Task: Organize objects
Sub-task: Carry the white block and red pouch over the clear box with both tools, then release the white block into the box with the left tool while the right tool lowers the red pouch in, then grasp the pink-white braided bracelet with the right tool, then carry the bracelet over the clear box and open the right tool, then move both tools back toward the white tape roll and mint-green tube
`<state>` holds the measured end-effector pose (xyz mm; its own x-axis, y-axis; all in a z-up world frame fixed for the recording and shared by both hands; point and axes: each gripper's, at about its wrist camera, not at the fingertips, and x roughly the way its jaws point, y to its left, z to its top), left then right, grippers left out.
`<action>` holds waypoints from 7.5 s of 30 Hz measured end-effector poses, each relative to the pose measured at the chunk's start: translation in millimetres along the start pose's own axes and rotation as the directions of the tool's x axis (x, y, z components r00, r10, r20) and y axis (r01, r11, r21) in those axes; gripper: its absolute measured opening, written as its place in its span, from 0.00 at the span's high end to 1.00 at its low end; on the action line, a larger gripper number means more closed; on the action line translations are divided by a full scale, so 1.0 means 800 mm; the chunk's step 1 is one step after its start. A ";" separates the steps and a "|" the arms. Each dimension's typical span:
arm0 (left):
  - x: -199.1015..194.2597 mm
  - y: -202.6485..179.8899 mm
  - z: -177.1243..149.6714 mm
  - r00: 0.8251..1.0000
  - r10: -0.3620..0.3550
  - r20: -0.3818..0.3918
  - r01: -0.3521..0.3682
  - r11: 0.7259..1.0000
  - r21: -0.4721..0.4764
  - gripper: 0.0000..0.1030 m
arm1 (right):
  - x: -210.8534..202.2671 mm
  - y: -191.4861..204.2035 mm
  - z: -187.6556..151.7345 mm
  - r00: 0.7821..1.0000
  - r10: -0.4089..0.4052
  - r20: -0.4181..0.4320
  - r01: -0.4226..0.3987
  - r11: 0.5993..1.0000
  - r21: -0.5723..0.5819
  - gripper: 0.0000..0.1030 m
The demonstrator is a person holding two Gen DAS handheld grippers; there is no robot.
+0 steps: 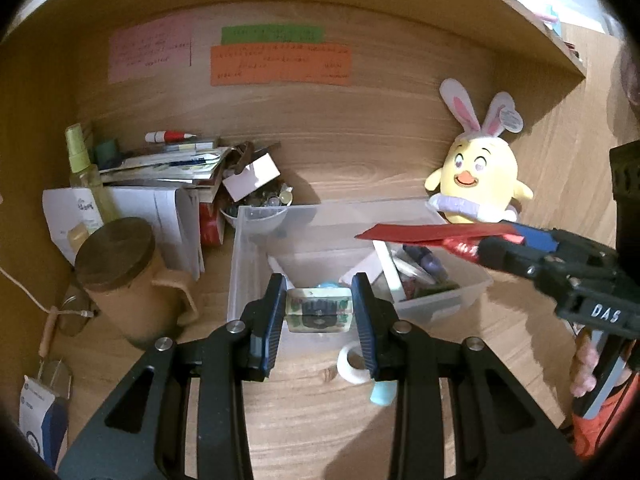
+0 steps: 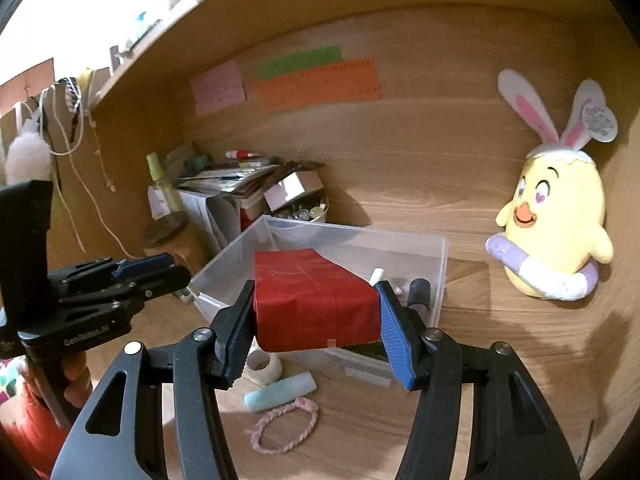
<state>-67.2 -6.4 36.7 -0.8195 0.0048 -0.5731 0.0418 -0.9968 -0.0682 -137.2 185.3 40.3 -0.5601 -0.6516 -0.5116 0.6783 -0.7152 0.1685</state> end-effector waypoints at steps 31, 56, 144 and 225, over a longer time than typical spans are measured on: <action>0.119 0.032 0.002 0.987 0.055 -0.149 -0.058 0.998 -0.016 0.68 | 0.140 0.000 -0.003 0.982 -0.088 -0.168 0.083 0.996 -0.037 0.48; 0.049 0.008 -0.029 0.994 0.076 -0.074 -0.072 0.996 0.057 0.28 | 0.148 -0.003 -0.009 0.959 -0.135 -0.248 0.132 0.991 -0.029 0.38; 0.006 -0.003 -0.025 0.999 -0.038 -0.027 0.039 0.999 0.026 0.88 | -0.016 0.024 -0.050 0.992 -0.109 -0.066 0.108 0.994 -0.020 0.93; 0.050 0.003 -0.053 0.992 0.036 -0.120 -0.029 0.998 0.055 0.24 | 0.044 -0.003 -0.033 0.963 -0.239 -0.121 0.230 0.969 -0.089 0.30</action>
<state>-75.6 -5.3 -21.2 -0.7431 -0.0210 -0.6689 0.0344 -0.9994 -0.0068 -146.2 170.9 -0.4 -0.6442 -0.4259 -0.6353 0.5713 -0.8202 -0.0294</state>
